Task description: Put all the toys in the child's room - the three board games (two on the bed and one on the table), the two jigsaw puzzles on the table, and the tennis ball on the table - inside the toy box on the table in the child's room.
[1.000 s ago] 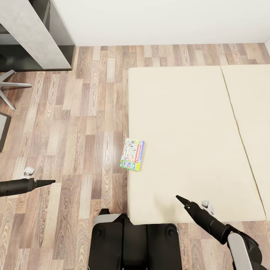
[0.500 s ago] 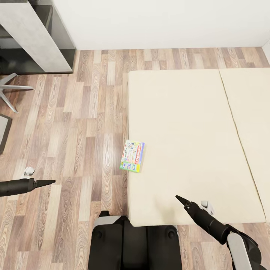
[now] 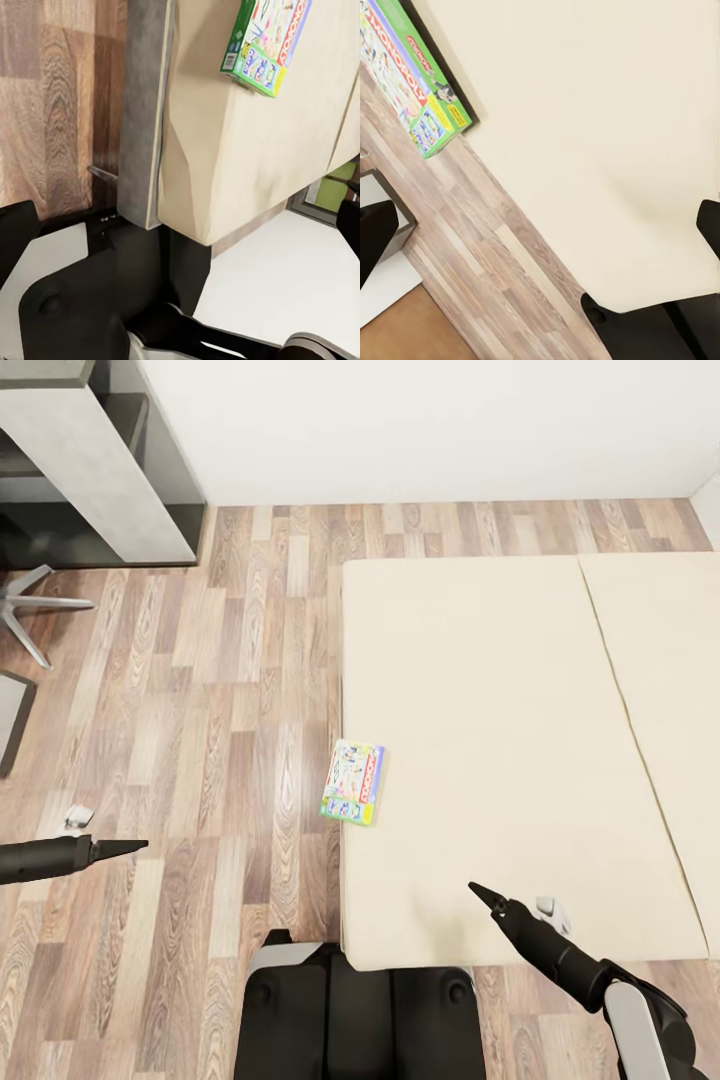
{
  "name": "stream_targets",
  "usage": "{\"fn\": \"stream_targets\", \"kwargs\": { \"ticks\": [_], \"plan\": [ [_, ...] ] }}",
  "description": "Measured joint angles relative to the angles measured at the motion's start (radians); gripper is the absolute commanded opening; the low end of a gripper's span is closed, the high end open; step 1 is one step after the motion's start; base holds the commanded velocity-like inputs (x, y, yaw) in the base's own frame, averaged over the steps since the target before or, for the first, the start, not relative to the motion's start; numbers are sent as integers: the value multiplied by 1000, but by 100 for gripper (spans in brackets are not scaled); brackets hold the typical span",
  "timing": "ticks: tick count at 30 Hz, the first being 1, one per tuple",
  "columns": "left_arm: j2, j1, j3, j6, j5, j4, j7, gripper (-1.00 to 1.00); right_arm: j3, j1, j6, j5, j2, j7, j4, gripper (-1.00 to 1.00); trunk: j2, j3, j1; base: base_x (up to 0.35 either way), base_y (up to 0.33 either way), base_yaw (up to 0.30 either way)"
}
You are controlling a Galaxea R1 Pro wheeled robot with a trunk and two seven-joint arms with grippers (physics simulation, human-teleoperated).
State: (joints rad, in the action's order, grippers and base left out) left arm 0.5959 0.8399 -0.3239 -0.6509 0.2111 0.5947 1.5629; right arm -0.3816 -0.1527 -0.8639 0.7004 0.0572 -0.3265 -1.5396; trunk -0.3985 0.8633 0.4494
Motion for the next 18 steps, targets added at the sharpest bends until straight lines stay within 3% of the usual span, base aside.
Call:
{"fn": "stream_targets", "kwargs": {
  "ticks": [7,18],
  "plan": [
    [-24,0,0,-1,8,0,0,100,-2,0,0,0,-8,0,8,100,0,-11,0,0,0,0],
    [-29,0,0,0,10,0,0,100,-2,0,1,-4,0,0,32,100,0,-30,0,0,0,0]
  ]
}}
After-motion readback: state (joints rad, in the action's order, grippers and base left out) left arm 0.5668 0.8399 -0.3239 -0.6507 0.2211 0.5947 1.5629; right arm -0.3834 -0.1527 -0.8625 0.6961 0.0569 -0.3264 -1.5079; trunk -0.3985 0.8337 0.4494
